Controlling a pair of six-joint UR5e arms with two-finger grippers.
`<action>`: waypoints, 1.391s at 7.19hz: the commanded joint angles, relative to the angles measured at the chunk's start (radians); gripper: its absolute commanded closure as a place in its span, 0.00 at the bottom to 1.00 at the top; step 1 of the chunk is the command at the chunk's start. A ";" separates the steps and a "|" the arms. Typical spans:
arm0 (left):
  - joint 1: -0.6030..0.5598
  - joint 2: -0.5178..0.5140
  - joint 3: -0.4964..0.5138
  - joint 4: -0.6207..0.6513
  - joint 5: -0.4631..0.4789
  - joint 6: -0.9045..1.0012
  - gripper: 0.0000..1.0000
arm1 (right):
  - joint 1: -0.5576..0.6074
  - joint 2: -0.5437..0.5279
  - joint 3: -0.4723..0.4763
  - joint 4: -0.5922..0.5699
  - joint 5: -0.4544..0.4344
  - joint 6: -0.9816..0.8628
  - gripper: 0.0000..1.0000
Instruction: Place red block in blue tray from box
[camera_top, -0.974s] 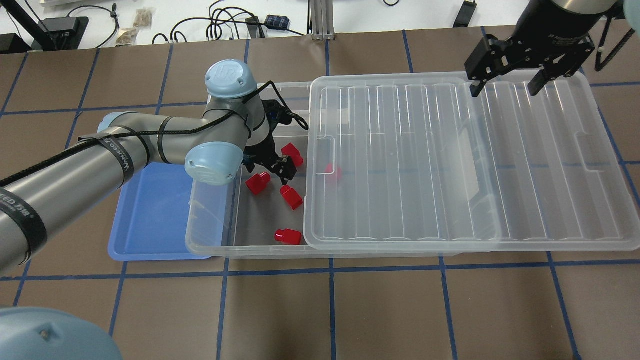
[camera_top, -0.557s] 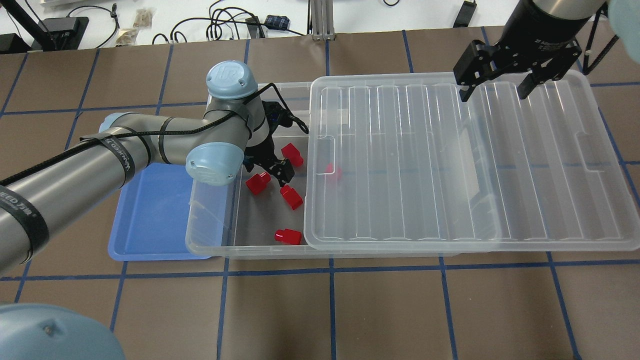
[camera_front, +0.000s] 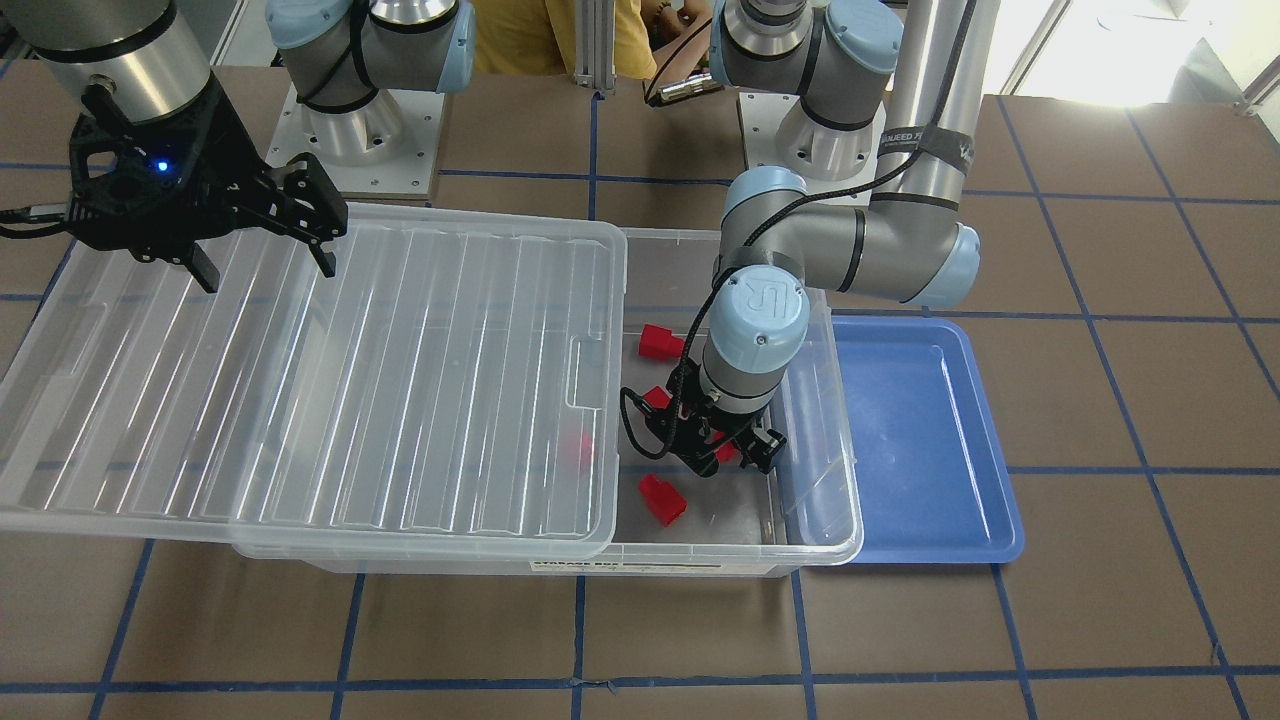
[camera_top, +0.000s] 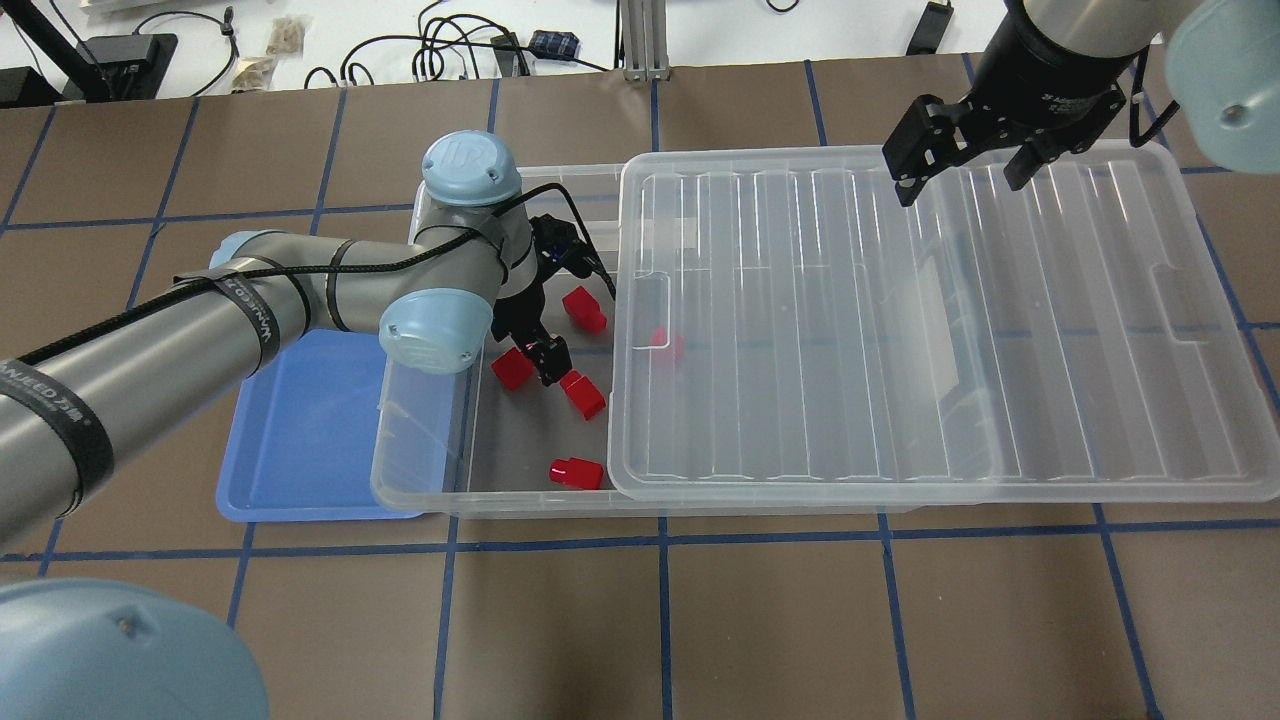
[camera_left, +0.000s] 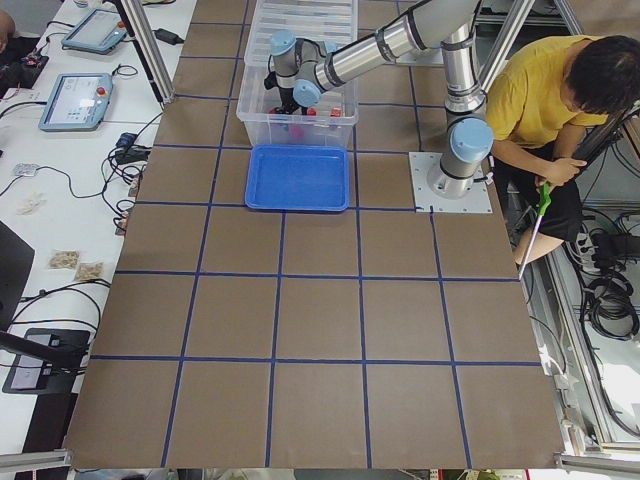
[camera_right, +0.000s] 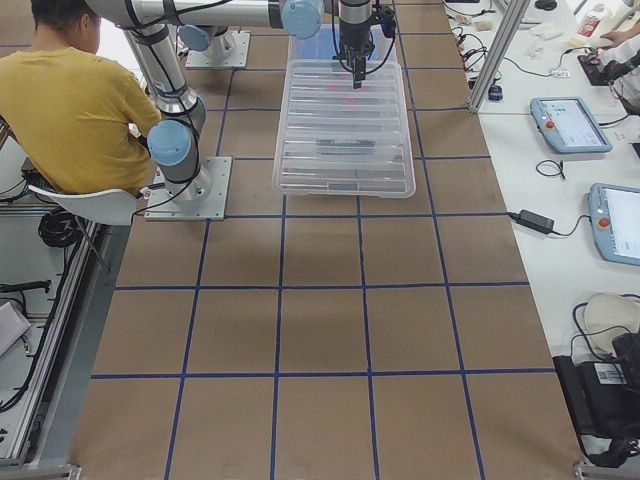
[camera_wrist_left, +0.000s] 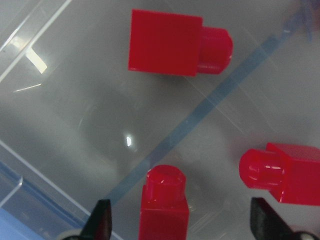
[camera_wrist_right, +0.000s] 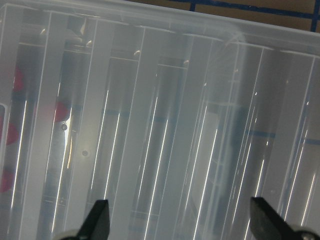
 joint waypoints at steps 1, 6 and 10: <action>0.002 -0.007 0.001 -0.002 0.000 0.003 0.11 | -0.001 0.001 -0.006 -0.005 0.005 0.002 0.00; 0.002 -0.019 0.001 -0.003 0.003 -0.007 0.84 | -0.001 0.002 -0.011 -0.005 0.008 0.010 0.00; 0.000 0.006 0.014 -0.006 0.003 -0.079 0.95 | -0.001 0.008 -0.011 -0.027 0.008 0.012 0.00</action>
